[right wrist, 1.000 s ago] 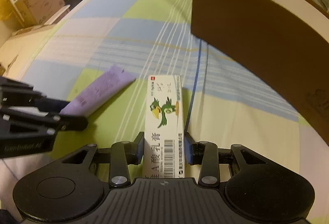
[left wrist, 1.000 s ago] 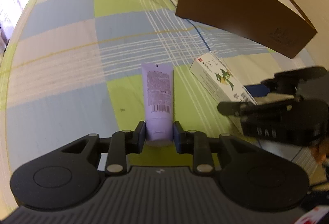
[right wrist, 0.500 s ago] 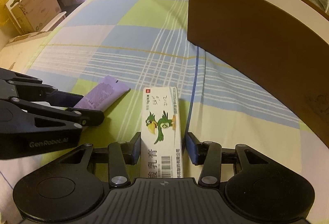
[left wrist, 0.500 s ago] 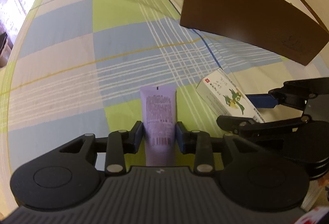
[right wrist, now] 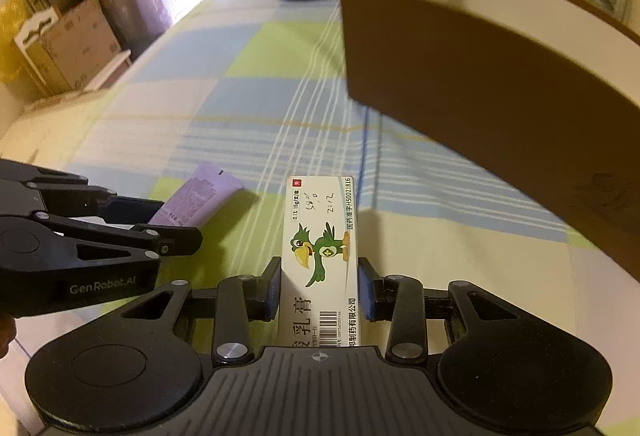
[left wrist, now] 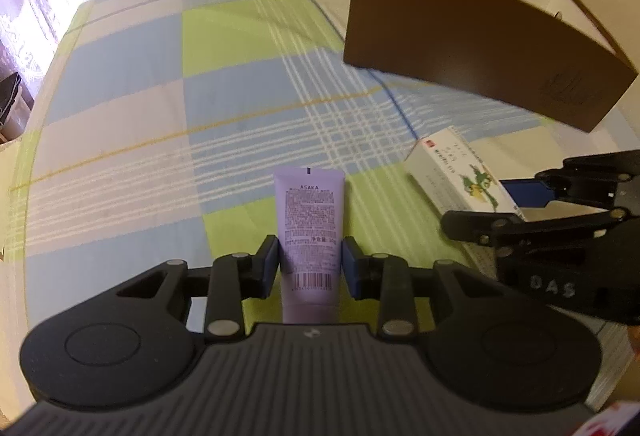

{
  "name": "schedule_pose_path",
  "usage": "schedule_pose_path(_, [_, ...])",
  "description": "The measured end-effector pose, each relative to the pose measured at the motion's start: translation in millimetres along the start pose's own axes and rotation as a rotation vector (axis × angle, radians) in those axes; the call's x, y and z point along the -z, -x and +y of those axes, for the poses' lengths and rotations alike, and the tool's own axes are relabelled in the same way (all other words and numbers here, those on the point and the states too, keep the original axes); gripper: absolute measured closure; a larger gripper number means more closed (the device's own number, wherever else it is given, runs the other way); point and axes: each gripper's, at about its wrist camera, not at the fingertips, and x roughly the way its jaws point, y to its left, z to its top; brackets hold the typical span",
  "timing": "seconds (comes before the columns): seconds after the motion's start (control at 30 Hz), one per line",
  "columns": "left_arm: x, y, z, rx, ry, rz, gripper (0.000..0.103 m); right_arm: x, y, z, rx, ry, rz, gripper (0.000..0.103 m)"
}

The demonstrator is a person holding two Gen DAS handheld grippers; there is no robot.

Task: Organize rigid objects
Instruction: 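Lift and carry the carton and lavender tube into the brown box with both tools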

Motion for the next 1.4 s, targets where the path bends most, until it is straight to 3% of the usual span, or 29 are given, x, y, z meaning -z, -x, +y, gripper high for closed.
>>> schedule_pose_path(0.37, [-47.4, 43.7, -41.3, 0.043, -0.071, -0.109, 0.074, -16.3, 63.1, -44.2, 0.013, -0.114, -0.092, 0.068])
schedule_pose_path(0.8, [-148.4, 62.9, -126.4, 0.141, -0.172, -0.265, 0.074, -66.3, 134.8, -125.2, 0.096, -0.227, -0.253, 0.068])
schedule_pose_path(1.07, [-201.0, 44.1, -164.5, 0.172, -0.198, -0.280, 0.074, -94.1, 145.4, -184.6, 0.138, -0.305, -0.299, 0.068])
schedule_pose_path(1.4, [-236.0, -8.2, -201.5, 0.161, -0.222, -0.209, 0.074, -114.5, 115.9, -238.6, 0.195, -0.362, -0.250, 0.068])
